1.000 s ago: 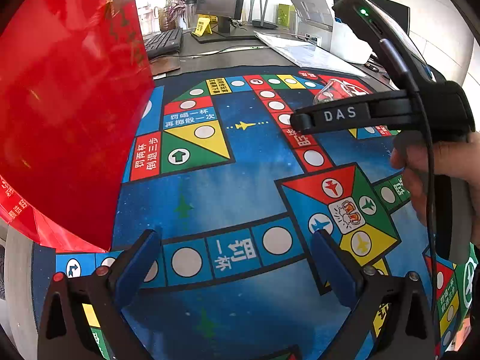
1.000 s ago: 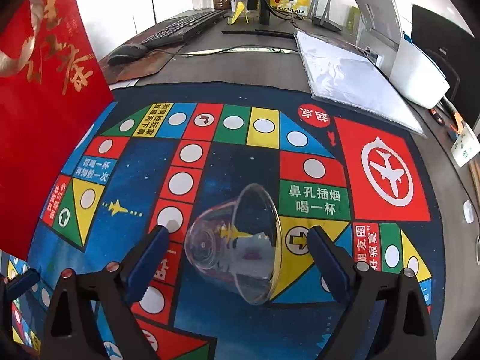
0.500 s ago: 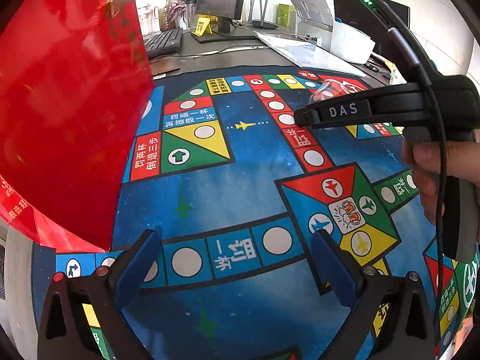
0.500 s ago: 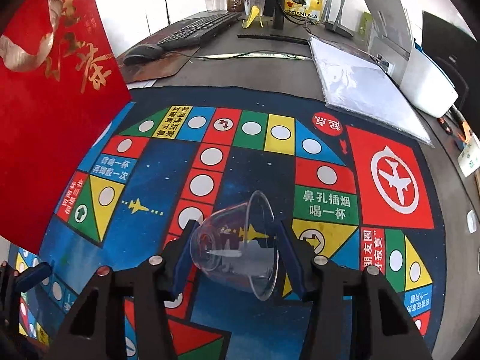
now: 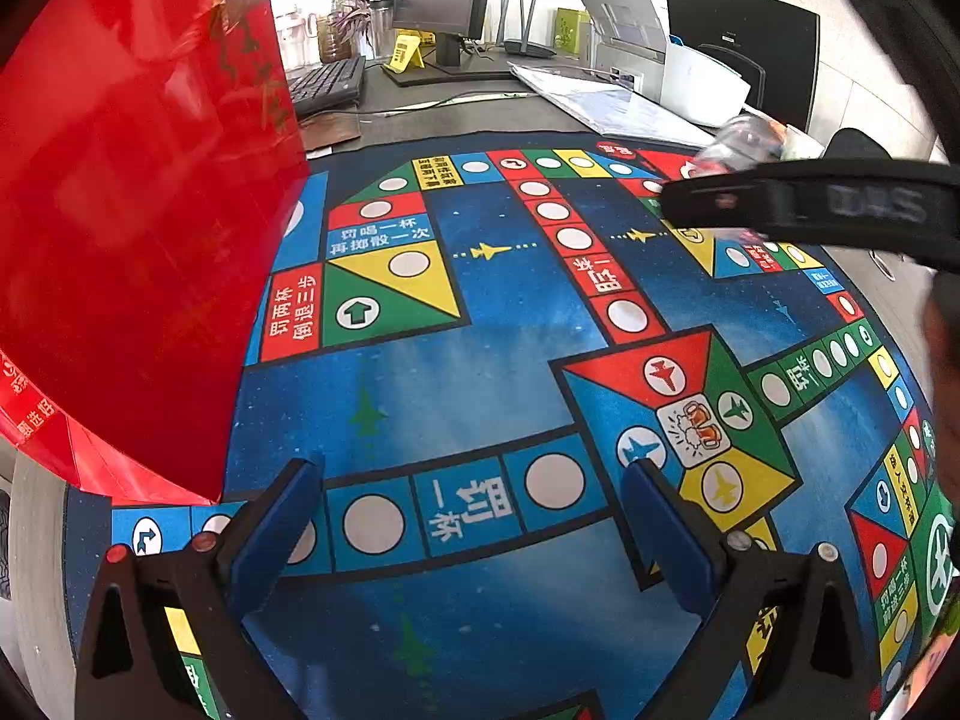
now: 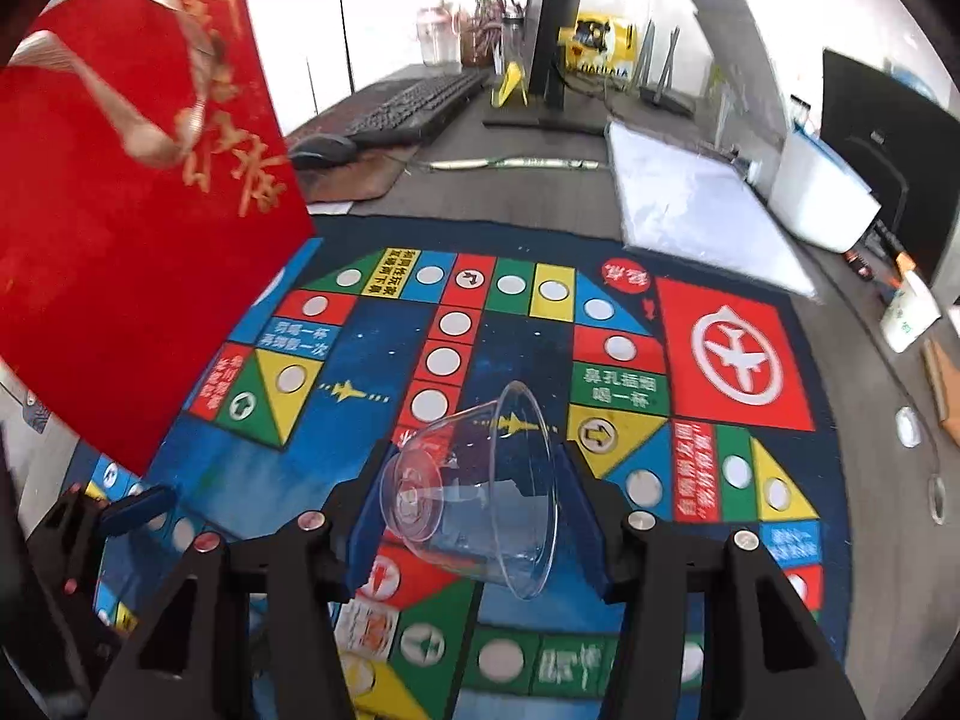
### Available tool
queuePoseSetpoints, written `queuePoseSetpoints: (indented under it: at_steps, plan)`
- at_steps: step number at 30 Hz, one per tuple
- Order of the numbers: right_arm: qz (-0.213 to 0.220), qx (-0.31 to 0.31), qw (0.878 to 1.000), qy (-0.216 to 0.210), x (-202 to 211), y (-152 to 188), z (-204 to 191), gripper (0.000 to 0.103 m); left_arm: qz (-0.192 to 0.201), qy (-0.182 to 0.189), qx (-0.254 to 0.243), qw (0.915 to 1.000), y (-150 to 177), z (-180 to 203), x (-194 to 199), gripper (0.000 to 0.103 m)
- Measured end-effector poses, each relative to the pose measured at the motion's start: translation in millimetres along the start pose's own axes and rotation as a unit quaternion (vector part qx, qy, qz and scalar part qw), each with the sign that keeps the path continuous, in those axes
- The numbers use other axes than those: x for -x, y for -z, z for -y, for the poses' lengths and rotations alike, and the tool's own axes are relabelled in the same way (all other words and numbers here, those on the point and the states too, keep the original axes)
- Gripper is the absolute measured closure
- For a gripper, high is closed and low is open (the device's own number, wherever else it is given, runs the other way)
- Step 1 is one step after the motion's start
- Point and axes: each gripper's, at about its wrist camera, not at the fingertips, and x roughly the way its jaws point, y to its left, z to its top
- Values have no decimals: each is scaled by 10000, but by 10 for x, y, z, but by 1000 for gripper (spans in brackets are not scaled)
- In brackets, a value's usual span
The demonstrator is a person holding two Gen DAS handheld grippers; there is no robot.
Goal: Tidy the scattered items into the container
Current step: 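Close the right tool around the clear plastic cup, then lift the clear cup with the right tool and carry it over the red bag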
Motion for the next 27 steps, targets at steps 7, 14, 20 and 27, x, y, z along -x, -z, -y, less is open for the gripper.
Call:
queuePoseSetpoints:
  at_steps: [7, 14, 20, 27]
  plan:
    - [305, -55, 9995, -105, 525, 206, -57, 45, -99, 479, 515, 9975, 105, -151, 210, 0]
    - [366, -2, 9981, -491, 981, 612, -276, 45, 246, 347, 163, 9990, 492, -288, 1098, 0]
    - [361, 214, 9969, -669, 1207, 935, -582, 45, 129, -28, 587, 9982, 924, -767, 1512, 0]
    - [310, 275, 9965, -732, 1230, 1091, -815, 45, 264, -174, 1082, 9936, 1082, -1088, 1652, 0]
